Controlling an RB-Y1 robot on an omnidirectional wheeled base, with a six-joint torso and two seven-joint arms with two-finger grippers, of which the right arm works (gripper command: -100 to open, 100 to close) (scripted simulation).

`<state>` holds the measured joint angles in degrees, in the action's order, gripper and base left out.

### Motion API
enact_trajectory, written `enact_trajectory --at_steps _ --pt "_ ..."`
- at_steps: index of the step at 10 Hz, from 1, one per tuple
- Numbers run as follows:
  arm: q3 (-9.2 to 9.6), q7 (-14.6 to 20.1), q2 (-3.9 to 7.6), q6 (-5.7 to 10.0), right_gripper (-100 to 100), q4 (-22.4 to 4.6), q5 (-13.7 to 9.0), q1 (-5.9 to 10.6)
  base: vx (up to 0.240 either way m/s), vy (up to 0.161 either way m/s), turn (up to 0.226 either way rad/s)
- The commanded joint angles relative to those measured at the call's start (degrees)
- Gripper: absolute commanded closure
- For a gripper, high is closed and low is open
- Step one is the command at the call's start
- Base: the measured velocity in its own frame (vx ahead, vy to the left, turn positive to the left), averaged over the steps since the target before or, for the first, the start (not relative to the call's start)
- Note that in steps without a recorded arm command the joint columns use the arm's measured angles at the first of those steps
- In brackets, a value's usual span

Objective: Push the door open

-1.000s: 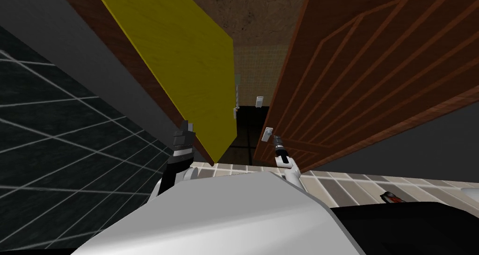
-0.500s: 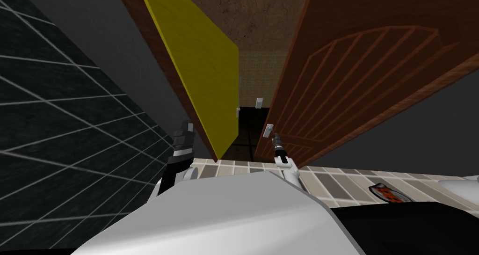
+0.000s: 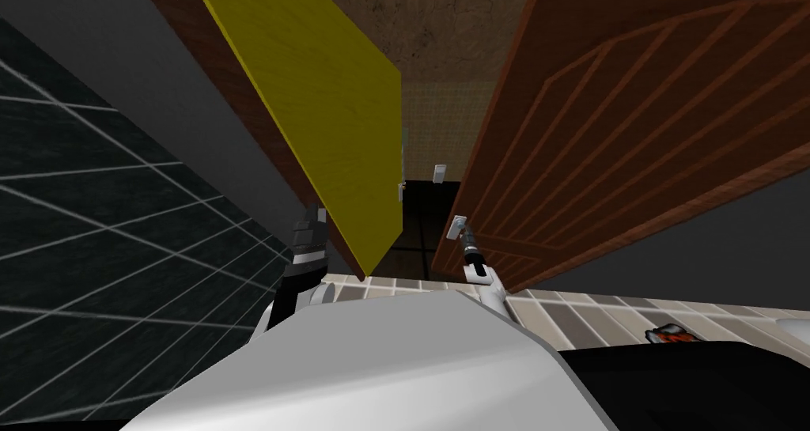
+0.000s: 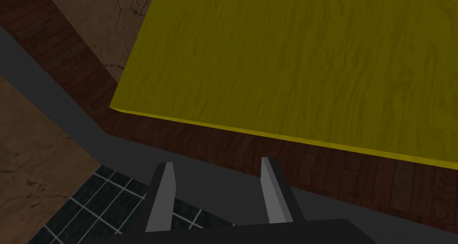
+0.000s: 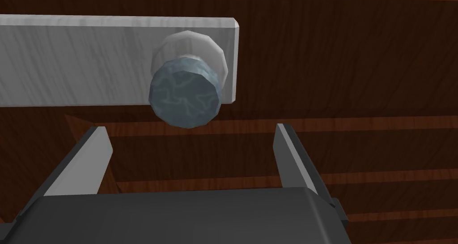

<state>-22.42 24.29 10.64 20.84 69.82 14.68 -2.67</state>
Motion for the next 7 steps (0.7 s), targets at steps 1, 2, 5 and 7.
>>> enact_trajectory --at_steps 1,2,5,7 --pt "-0.29 -0.45 -0.19 0.49 -100 -0.52 -0.09 0.25 0.189 -0.066 0.015" --pt "-0.43 -0.66 -0.27 0.72 -100 -0.77 -0.13 0.38 0.191 -0.076 0.013" --pt "-0.45 -0.68 -0.29 0.75 100 -0.81 -0.14 0.40 0.088 -0.034 0.005" --pt "-0.45 -0.68 -0.29 0.75 100 -0.81 -0.14 0.40 -0.029 0.010 0.000"
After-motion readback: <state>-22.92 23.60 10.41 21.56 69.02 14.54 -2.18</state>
